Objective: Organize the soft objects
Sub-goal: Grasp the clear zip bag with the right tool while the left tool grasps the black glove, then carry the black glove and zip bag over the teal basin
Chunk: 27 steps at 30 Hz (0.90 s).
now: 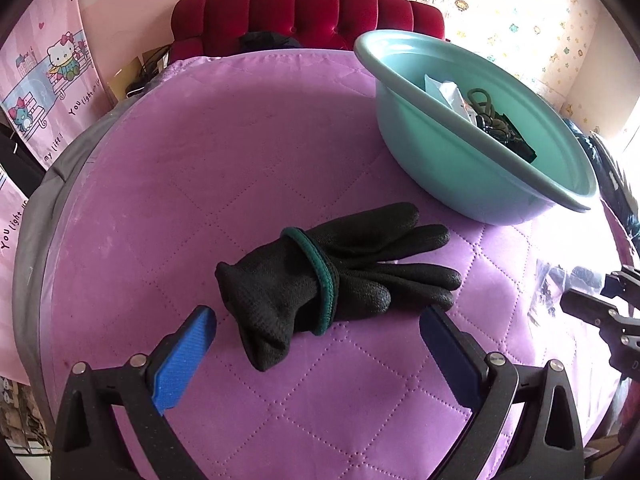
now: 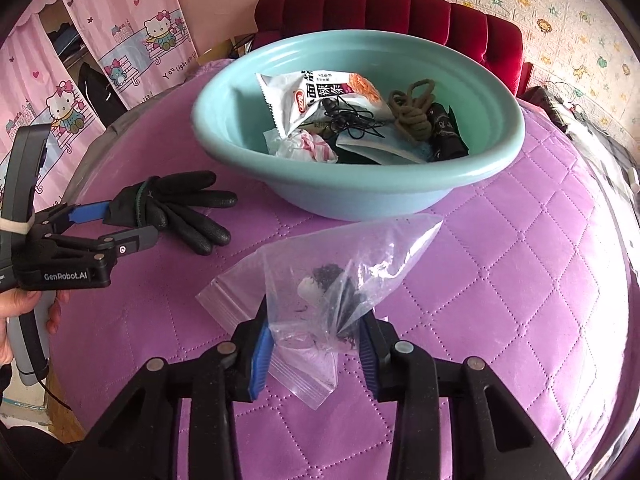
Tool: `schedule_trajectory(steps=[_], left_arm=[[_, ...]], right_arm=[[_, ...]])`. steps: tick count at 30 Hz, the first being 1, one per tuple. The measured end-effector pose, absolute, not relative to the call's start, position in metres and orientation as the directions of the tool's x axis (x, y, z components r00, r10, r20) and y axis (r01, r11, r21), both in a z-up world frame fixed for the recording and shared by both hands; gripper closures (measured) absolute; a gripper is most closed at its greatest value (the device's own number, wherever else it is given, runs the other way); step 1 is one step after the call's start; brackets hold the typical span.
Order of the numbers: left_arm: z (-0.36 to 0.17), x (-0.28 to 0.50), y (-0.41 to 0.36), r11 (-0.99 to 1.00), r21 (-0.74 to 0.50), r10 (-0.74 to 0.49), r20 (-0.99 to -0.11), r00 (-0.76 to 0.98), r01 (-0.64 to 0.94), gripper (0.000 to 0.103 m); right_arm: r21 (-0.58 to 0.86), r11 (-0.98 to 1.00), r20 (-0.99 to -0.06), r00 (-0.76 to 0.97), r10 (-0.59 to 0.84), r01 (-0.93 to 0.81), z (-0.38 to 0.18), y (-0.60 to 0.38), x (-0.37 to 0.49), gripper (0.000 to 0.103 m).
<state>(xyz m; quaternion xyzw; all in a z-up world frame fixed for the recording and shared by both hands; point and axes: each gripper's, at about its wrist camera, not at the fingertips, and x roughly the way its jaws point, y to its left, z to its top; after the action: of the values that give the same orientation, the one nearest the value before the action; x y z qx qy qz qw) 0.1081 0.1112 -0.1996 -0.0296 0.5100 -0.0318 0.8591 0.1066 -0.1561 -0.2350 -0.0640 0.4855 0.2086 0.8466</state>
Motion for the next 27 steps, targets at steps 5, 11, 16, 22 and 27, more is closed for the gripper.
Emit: schedule_trajectory(steps=[5, 11, 16, 22, 27], left_arm=[[-0.202, 0.118, 0.116, 0.995, -0.104, -0.093, -0.877, 0.472, 0.005, 0.0], [-0.206, 0.126, 0.116, 0.994, -0.113, -0.101, -0.883, 0.459, 0.001, 0.0], [-0.202, 0.128, 0.115, 0.992, -0.129, -0.115, -0.875, 0.47, 0.003, 0.011], [-0.2, 0.126, 0.119, 0.99, -0.139, -0.12, -0.871, 0.477, -0.005, 0.063], [-0.191, 0.116, 0.118, 0.986, -0.165, -0.15, -0.856, 0.494, 0.013, 0.085]], right_arm=[[0.095, 0.91, -0.845, 0.451, 0.288, -0.403, -0.235, -0.158, 0.105, 0.063], [0.09, 0.916, -0.845, 0.456, 0.278, -0.391, -0.235, -0.162, 0.105, 0.063], [0.084, 0.918, -0.846, 0.459, 0.272, -0.388, -0.234, -0.164, 0.106, 0.063], [0.084, 0.915, -0.844, 0.459, 0.276, -0.395, -0.233, -0.165, 0.104, 0.063], [0.085, 0.911, -0.841, 0.461, 0.284, -0.404, -0.23, -0.168, 0.1, 0.063]])
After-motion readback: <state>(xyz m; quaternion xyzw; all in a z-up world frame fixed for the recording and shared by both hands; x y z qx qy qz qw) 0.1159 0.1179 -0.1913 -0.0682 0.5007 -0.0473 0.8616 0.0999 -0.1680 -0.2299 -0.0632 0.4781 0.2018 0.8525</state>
